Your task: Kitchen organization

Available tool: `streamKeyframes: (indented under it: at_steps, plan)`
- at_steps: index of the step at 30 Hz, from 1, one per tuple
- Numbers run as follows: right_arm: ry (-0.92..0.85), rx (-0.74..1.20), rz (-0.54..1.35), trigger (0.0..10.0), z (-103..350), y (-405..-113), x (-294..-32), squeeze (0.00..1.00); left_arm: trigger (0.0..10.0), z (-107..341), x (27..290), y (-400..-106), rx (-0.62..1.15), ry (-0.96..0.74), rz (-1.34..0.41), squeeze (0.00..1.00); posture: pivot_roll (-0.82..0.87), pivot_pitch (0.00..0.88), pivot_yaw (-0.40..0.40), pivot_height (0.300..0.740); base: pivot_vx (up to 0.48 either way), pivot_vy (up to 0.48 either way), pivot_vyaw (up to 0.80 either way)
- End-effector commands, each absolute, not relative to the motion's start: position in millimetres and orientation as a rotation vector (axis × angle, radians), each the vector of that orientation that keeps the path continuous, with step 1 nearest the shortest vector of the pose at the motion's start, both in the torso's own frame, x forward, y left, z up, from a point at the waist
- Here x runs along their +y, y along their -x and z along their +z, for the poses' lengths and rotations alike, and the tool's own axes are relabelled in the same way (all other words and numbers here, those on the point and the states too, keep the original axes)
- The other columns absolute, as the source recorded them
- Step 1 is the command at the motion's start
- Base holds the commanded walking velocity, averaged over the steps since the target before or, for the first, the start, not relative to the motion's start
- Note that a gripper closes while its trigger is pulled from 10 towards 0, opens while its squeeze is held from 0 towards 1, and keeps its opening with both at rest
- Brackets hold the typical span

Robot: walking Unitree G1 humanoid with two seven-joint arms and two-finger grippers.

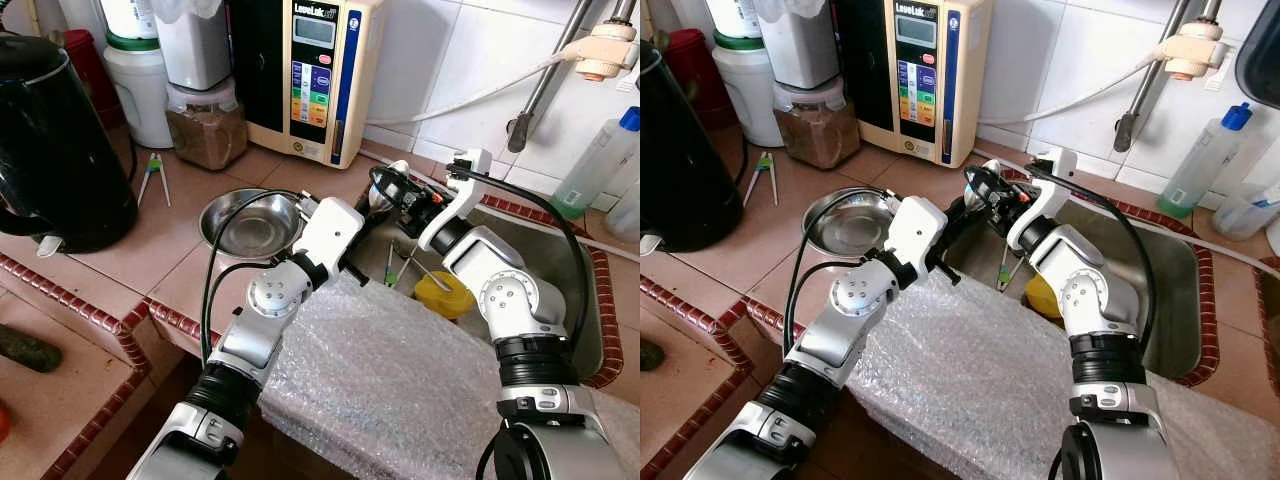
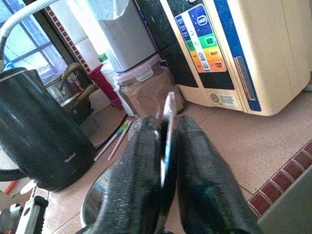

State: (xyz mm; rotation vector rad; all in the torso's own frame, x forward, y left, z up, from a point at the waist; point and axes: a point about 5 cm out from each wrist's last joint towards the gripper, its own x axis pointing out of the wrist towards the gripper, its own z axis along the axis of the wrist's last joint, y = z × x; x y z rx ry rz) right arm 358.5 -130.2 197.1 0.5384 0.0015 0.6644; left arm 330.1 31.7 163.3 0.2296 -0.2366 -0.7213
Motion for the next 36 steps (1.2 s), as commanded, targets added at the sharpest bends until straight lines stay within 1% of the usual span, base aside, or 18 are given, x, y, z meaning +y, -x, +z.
streamKeyframes:
  at_steps: [1,2,3,4,11,18,22,23,25,27,28,31,33,36]
  plan:
    - [-0.531,0.021,0.51,0.0,187.2,-361.6,-160.7,0.0,10.0,180.5,48.1,-337.4,-0.314,-0.221,-0.641,0.0,-0.04,0.0,-0.054,0.74,0.0,0.0,0.0]
    - [-0.532,0.022,0.51,0.0,187.1,-361.6,-160.7,0.0,10.0,180.5,48.4,-337.5,-0.312,-0.214,-0.642,0.0,-0.04,0.0,-0.054,0.74,0.0,0.0,0.0]
    - [-0.532,0.022,0.509,0.0,187.0,-361.6,-160.8,0.0,10.0,180.7,48.7,-337.4,-0.311,-0.208,-0.644,0.29,-0.04,0.0,-0.054,0.74,0.0,0.0,0.0]
    - [-0.531,0.025,0.504,0.0,186.6,-361.9,-161.2,0.0,10.0,181.1,49.0,-337.6,-0.311,-0.201,-0.645,1.0,-0.04,0.0,-0.054,0.74,0.0,0.0,0.0]
    - [-0.53,0.03,0.479,0.0,186.1,-364.5,-163.5,0.0,10.0,180.5,49.1,-338.6,-0.307,-0.194,-0.645,1.0,-0.04,0.0,-0.058,0.74,0.0,0.0,0.0]
    - [-0.505,0.013,0.382,0.0,187.4,-370.7,-176.3,0.0,10.0,176.2,48.0,-334.9,-0.272,-0.176,-0.699,1.0,-0.04,0.0,-0.061,0.74,0.0,0.0,0.0]
    - [-0.446,-0.007,0.281,0.0,188.0,-374.6,-190.9,0.0,10.0,169.5,48.8,-329.3,-0.239,-0.183,-0.751,1.0,-0.04,0.0,-0.059,0.74,0.0,0.0,0.0]
    - [-0.393,-0.008,0.197,0.0,185.6,-376.3,-202.8,0.0,10.0,165.2,50.7,-326.6,-0.216,-0.187,-0.774,1.0,-0.04,0.0,-0.059,0.74,0.0,0.0,0.0]
    - [-0.329,0.003,0.137,0.0,182.1,-376.8,-211.7,0.0,10.0,161.6,52.0,-324.3,-0.199,-0.195,-0.793,1.0,-0.04,0.0,-0.059,0.74,0.0,0.0,0.0]
    - [-0.256,0.044,0.062,0.0,173.5,-376.6,-221.9,0.0,10.0,155.5,52.4,-320.3,-0.164,-0.201,-0.833,1.0,-0.03,0.0,-0.059,0.74,0.0,0.0,0.0]
    - [-0.256,0.044,0.062,0.0,173.5,-376.6,-221.9,0.0,10.0,155.5,52.4,-320.3,-0.164,-0.201,-0.833,1.0,-0.03,0.0,-0.059,0.74,0.0,0.0,0.0]
    - [-0.203,0.131,-0.064,0.0,154.8,-372.7,-239.2,0.0,10.0,140.7,49.2,-308.1,-0.06,-0.228,-0.968,1.0,-0.03,0.0,-0.061,0.74,0.0,0.0,0.0]
    - [-0.192,0.15,-0.092,0.0,150.2,-371.4,-242.5,0.0,10.0,138.5,48.2,-305.0,-0.047,-0.235,-0.995,1.0,-0.02,0.0,-0.062,0.74,0.0,0.0,0.0]
    - [-0.171,0.234,-0.182,0.0,128.0,-365.2,-251.4,0.0,10.0,135.4,48.3,-298.5,-0.025,-0.234,-1.022,1.0,-0.02,0.0,-0.063,0.74,0.0,0.0,0.0]
